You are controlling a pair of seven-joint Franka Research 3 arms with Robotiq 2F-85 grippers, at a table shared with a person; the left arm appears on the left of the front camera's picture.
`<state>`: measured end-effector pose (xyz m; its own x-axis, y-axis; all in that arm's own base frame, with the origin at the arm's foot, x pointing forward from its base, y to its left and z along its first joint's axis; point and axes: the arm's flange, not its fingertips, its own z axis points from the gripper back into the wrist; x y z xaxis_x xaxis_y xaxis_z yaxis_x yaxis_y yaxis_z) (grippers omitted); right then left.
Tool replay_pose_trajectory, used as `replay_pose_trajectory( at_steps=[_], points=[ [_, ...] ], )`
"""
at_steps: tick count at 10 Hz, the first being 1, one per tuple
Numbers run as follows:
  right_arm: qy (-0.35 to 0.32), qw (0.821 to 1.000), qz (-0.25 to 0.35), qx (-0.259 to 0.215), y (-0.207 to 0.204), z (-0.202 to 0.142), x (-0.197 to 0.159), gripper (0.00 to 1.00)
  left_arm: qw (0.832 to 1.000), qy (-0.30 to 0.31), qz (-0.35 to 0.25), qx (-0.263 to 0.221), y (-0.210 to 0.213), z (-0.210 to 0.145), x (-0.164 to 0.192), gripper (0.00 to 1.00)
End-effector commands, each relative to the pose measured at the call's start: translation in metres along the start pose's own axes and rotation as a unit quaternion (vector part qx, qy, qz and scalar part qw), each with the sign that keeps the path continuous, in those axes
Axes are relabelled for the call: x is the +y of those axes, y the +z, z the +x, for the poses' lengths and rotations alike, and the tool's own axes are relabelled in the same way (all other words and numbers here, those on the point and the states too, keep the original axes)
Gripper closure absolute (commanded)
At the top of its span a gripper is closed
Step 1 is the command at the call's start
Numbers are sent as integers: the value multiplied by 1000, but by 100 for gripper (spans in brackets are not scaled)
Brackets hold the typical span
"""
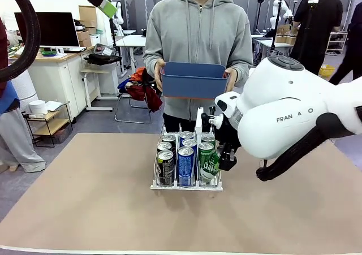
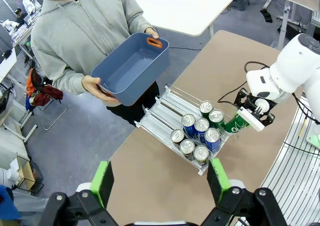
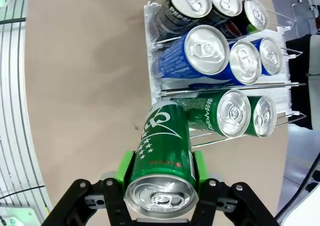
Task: Fill the beverage cans into the dispenser.
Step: Place the picked Sprite in the line of the Automatic Can Dispenser with the same cans.
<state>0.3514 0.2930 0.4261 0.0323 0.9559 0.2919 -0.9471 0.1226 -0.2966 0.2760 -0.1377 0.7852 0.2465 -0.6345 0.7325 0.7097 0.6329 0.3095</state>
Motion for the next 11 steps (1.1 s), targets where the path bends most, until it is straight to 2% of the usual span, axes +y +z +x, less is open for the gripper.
replay_pose_trajectory(
  at_steps=[1, 4, 6, 11],
  points=[
    [-7, 999, -49, 6, -9, 12, -26, 42, 1000, -3, -9, -2, 0, -2, 2, 0],
    [-4, 999, -36, 20, -21, 18, -43, 42, 1000, -3, -9, -2, 0, -2, 2, 0],
    [-7, 998, 46, 45, -37, 22, -52, 42, 1000, -3, -9, -2, 0, -2, 2, 0],
    [30, 989, 105, 96, -65, 22, -49, 42, 1000, -3, -9, -2, 0, -2, 2, 0]
  ],
)
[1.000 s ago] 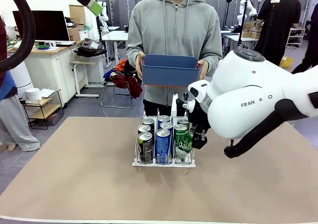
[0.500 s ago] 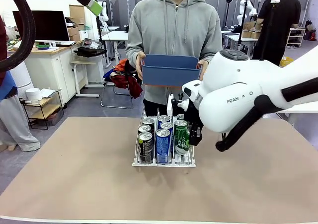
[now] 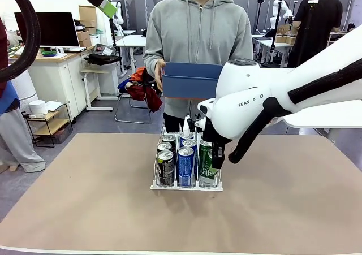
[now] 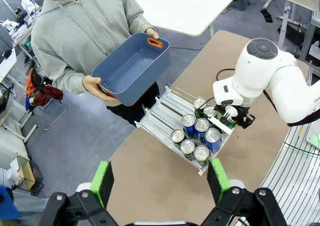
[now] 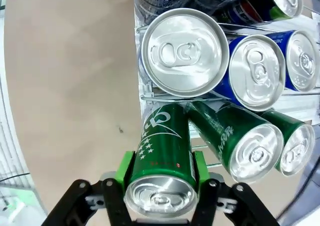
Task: Fill the beverage cans into the dispenser.
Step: Place the picked Sprite in the line of the Automatic Can Dispenser with the same cans.
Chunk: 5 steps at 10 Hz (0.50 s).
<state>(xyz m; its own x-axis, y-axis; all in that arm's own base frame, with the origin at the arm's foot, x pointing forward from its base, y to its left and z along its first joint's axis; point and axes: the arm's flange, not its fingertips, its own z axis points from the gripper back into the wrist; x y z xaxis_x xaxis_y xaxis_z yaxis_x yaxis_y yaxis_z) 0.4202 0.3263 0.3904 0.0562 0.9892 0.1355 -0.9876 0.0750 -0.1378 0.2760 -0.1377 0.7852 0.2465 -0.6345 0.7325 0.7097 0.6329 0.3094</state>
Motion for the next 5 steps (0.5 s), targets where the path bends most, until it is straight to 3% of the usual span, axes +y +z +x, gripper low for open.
replay_pose_trajectory(
  at_steps=[1, 5],
  points=[
    [22, 999, 28, 17, -5, -2, 2, 42, 1000, -3, -9, -2, 0, -2, 2, 0],
    [12, 1000, 6, 3, 0, 2, -3, 42, 1000, -3, -9, -2, 0, -2, 2, 0]
  ],
)
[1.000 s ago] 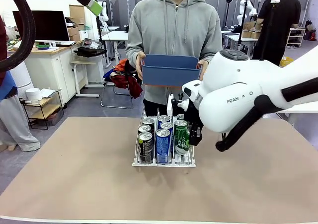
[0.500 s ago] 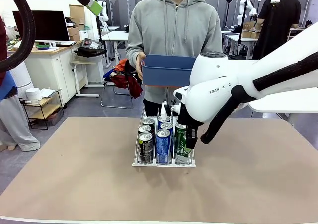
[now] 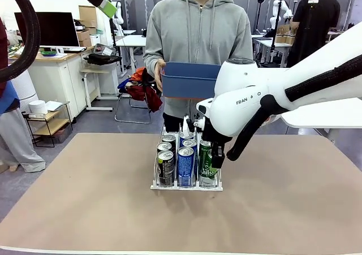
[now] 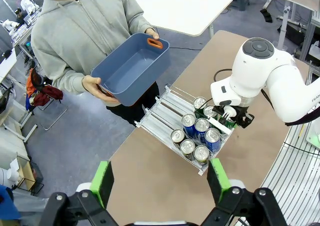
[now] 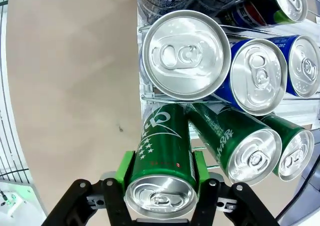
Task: Fill the beverage cans into the dispenser.
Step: Place the picked Sprite in the line of the Automatic Can Dispenser with the same cans.
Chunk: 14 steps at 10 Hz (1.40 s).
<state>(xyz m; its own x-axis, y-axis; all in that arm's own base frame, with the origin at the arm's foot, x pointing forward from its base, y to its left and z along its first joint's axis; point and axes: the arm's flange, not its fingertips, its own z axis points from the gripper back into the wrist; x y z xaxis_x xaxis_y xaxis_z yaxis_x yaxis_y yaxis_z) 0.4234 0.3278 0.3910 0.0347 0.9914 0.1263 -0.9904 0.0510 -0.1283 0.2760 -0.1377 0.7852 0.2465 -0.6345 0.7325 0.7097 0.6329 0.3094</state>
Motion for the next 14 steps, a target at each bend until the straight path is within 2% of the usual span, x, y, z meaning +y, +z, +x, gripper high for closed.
replay_pose_trajectory(
  at_steps=[1, 4, 5, 6, 7, 8, 9, 10, 14],
  points=[
    [18, 1000, -7, -1, 5, 0, 2, 42, 1000, -3, -9, -2, 0, -2, 2, 0],
    [22, 1000, 21, 8, -8, 4, -2, 42, 1000, -3, -9, -2, 0, -2, 2, 0],
    [17, 1000, 20, 5, -5, 5, -1, 24, 1000, -3, -9, -2, 0, -2, 2, 0],
    [13, 1000, 17, 4, 3, 2, 1, 23, 1000, -3, -9, -2, 0, -2, 2, 0],
    [4, 1000, 10, 2, 12, 0, 0, 4, 1000, -3, -9, -2, 0, -2, 2, 0],
    [-10, 1000, 1, -5, 22, -2, 1, 21, 1000, -3, -9, -2, 0, -2, 2, 0],
    [-19, 1000, -12, -8, 35, -6, 1, 0, 1000, -3, -9, -2, 0, -2, 2, 0],
    [-29, 999, -24, -21, 49, -13, 3, 2, 1000, -3, -9, -2, 0, -2, 2, 0],
    [-92, 992, -47, -70, 86, -35, 12, 0, 1000, -3, -9, -2, 0, -2, 2, 0]
  ],
)
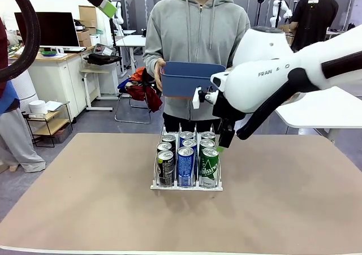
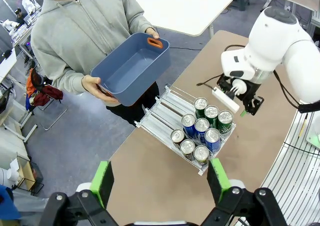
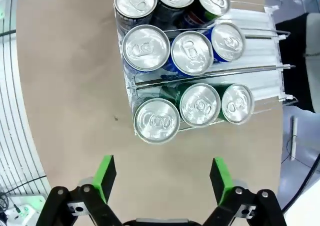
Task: Fill the beverage cans into the dispenser.
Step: Place the picked Sprite in the line of the Automatic Can Dispenser with the same cans.
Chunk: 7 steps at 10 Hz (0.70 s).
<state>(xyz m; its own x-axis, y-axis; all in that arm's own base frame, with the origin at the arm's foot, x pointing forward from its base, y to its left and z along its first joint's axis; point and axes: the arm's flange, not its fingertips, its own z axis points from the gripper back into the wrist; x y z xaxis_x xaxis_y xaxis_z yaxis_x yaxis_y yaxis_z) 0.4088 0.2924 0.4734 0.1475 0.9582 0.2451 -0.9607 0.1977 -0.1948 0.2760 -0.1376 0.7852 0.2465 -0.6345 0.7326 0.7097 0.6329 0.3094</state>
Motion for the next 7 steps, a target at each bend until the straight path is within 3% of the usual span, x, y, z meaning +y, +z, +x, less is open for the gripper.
replay_pose_trajectory(
  at_steps=[1, 5, 7],
  points=[
    [-36, 999, -2, -37, 11, -18, 8, 0, 1000, -3, -9, -2, 0, -2, 2, 0],
    [-72, 994, -17, -77, 33, -39, 3, 0, 1000, -3, -9, -2, 0, -2, 2, 0],
    [-65, 996, -17, -52, 38, -33, -4, 0, 1000, -3, -9, -2, 0, -2, 2, 0]
  ],
)
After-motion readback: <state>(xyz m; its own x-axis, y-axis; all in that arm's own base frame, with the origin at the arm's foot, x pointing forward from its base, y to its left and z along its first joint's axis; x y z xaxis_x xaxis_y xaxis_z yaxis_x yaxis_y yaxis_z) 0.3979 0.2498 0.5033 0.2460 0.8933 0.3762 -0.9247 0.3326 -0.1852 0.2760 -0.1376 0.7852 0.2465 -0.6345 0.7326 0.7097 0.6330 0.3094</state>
